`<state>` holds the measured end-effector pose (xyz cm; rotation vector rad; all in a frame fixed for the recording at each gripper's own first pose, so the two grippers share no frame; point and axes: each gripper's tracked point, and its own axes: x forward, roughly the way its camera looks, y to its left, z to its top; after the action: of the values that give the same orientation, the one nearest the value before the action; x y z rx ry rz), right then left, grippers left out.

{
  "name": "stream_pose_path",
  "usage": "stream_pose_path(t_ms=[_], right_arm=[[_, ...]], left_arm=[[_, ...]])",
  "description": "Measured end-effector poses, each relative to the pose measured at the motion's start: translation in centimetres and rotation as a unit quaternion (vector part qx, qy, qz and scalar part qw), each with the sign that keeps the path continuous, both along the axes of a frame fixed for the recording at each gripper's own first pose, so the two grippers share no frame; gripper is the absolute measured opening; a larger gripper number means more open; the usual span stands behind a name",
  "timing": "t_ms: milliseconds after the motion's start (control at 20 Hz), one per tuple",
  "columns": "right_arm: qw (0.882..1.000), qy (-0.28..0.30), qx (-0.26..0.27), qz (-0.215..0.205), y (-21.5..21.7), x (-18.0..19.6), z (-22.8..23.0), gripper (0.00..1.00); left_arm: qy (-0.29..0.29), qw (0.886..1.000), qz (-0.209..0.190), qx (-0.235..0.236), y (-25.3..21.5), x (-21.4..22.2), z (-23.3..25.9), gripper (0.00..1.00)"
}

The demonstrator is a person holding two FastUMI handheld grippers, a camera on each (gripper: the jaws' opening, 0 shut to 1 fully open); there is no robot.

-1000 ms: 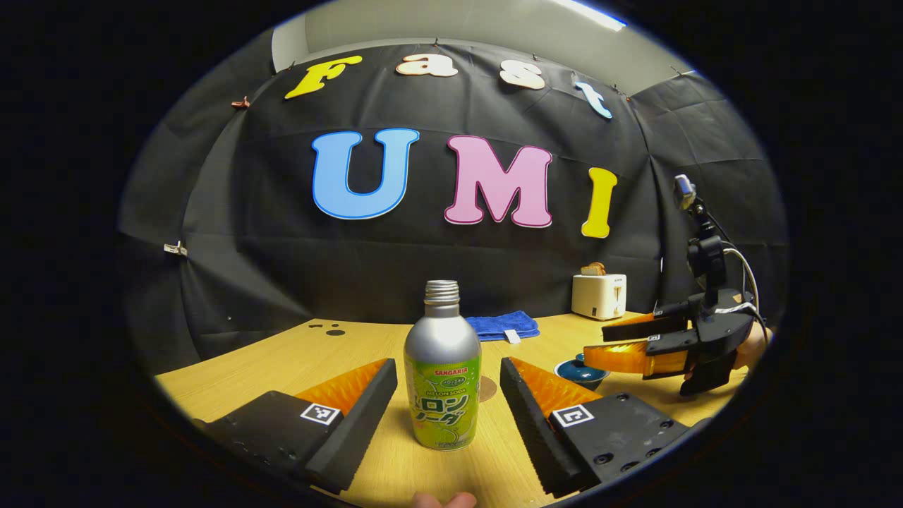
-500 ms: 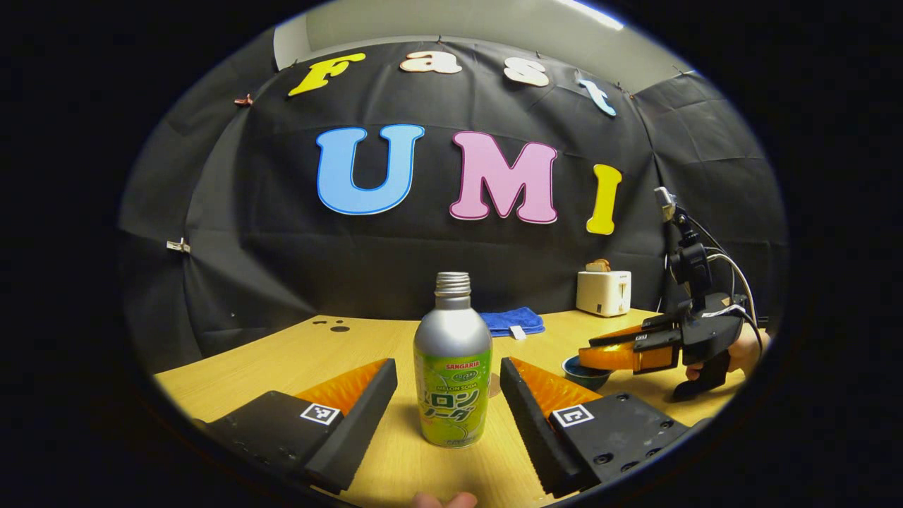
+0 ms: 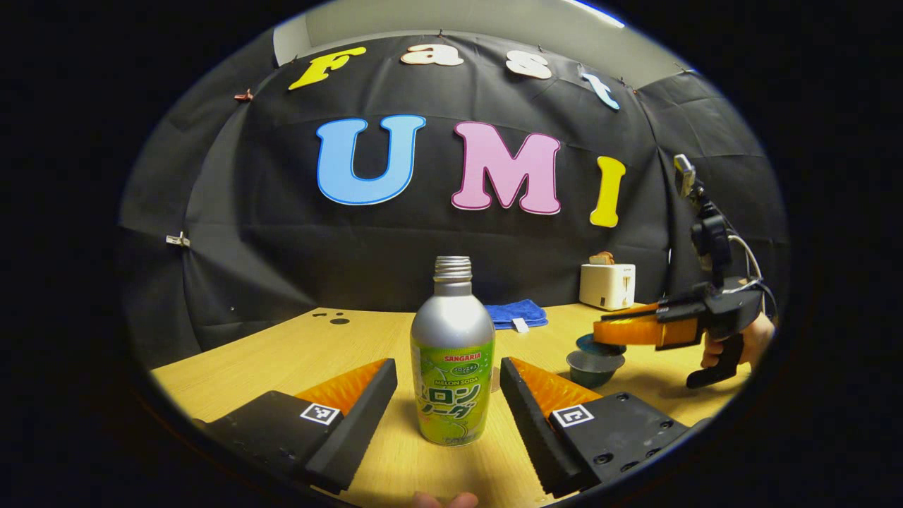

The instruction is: Open the teacup lid with one hand, grasp the water bottle and pour water into the teacup with the other hand; after pouring, place the water bottle on the coaster and then close the teacup lid.

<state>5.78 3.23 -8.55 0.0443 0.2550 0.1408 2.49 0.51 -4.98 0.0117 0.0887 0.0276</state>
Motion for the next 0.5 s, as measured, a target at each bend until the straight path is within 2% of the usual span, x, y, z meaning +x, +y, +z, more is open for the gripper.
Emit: stream_pose_path(t_ms=[350, 400, 500], right_arm=[[0.998, -0.032, 0.003, -0.061, -6.2, -3.0, 2.9, 0.32], [0.997, -0.034, 0.003, -0.067, -6.9, -3.3, 3.1, 0.37], [0.996, -0.039, 0.005, -0.080, -8.4, -4.1, 3.4, 0.37]], left_arm=[[0.010, 1.000, 0.020, 0.003, 0.1, 2.3, -0.4, 0.94], [0.012, 1.000, 0.023, 0.009, 0.1, 2.4, -0.6, 0.93], [0.015, 0.999, 0.026, 0.012, 0.0, 2.8, -0.6, 0.84]])
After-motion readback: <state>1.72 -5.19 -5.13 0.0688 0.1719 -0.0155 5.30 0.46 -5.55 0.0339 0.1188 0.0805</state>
